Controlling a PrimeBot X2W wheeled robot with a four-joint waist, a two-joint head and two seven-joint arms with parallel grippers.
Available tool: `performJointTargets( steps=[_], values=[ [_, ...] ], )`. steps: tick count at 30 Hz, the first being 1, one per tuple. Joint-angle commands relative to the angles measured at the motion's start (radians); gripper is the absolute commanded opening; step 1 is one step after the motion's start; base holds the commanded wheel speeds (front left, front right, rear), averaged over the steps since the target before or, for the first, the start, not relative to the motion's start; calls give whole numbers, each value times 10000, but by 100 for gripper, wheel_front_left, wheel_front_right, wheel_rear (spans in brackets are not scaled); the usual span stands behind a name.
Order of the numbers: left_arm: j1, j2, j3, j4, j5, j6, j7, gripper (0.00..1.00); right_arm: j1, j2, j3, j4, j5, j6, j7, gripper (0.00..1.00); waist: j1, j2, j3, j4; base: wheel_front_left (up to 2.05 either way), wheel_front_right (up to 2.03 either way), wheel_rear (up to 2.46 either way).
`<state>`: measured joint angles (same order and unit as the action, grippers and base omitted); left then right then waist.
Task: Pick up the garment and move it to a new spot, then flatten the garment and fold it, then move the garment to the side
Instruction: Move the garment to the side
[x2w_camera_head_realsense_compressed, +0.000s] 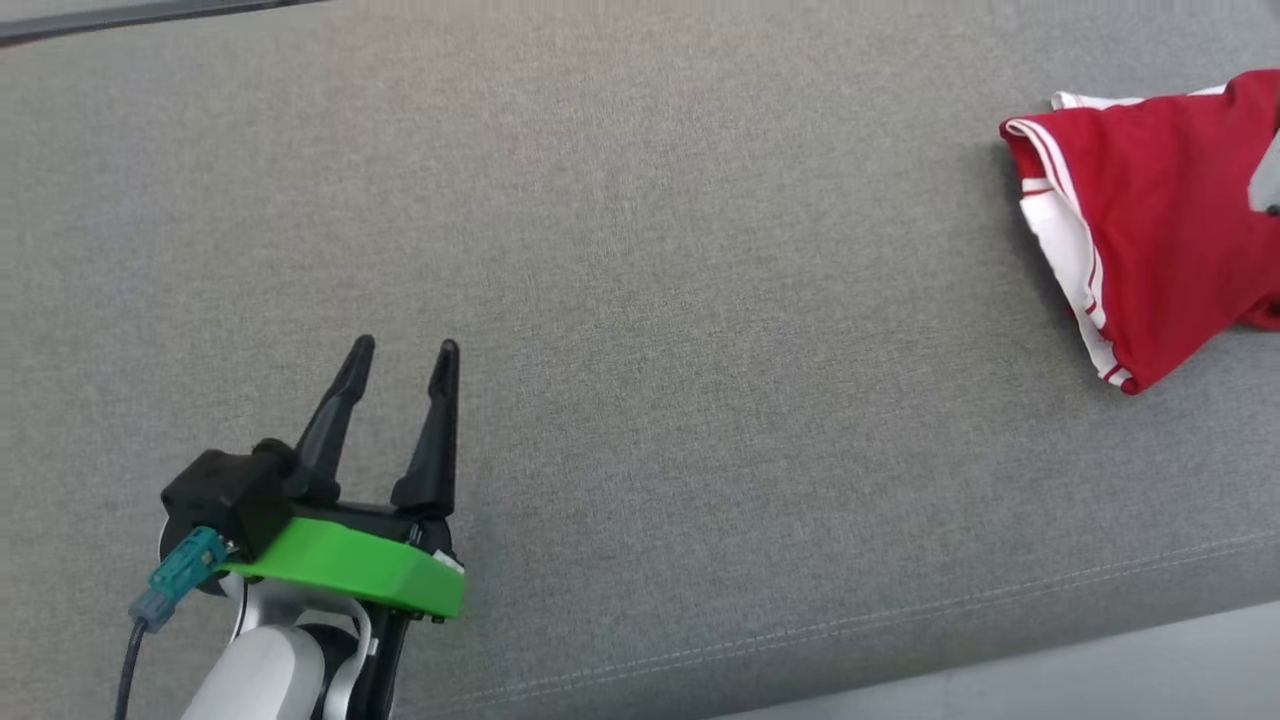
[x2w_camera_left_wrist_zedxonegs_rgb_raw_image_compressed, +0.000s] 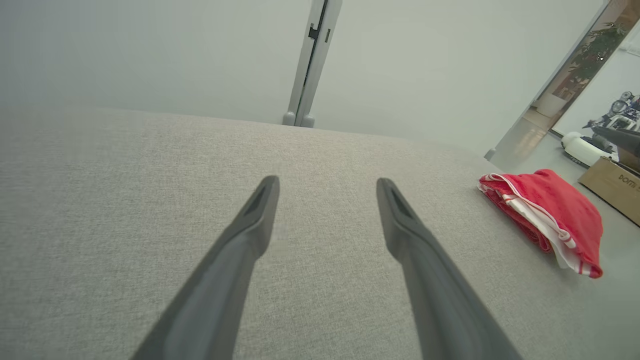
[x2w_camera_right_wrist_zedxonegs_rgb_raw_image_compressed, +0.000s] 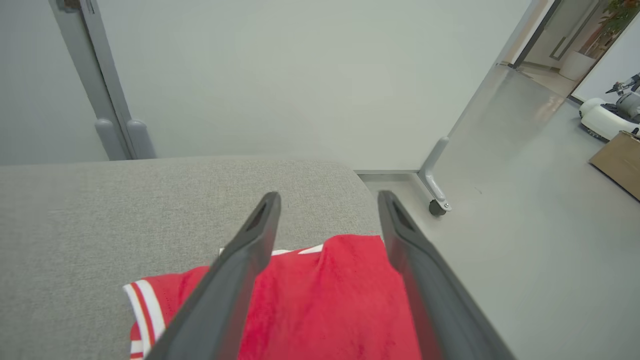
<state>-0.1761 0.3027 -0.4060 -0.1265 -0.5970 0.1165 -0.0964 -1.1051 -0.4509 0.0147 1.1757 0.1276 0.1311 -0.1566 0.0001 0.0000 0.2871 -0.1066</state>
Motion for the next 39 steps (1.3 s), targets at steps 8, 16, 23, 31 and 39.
performJointTargets(
  steps=[8,16,23,31,39],
  values=[
    [173,-5,510,1149,-281,277,-391,100,1491,320,1559,-1431,1833,-9,-297,100,-1,0,-1713,459,0,0,0],
    [715,200,1001,2034,-566,706,-437,100,3419,399,2390,-3386,3278,-9,-576,100,-1,0,-2549,881,0,0,0],
    [1394,218,1349,2072,-850,879,-688,100,5047,1032,2240,-5028,3201,-9,-638,100,-1,0,-2865,1018,0,0,0],
    [1820,142,1337,1972,-747,1094,-905,100,6952,2228,1325,-7090,2291,-9,-338,100,-1,0,-3011,1083,0,0,0],
    [1965,195,1132,2237,-577,1172,-879,100,8938,3697,386,-9301,1161,-9,334,100,-1,0,-3094,1132,0,0,0]
  ],
)
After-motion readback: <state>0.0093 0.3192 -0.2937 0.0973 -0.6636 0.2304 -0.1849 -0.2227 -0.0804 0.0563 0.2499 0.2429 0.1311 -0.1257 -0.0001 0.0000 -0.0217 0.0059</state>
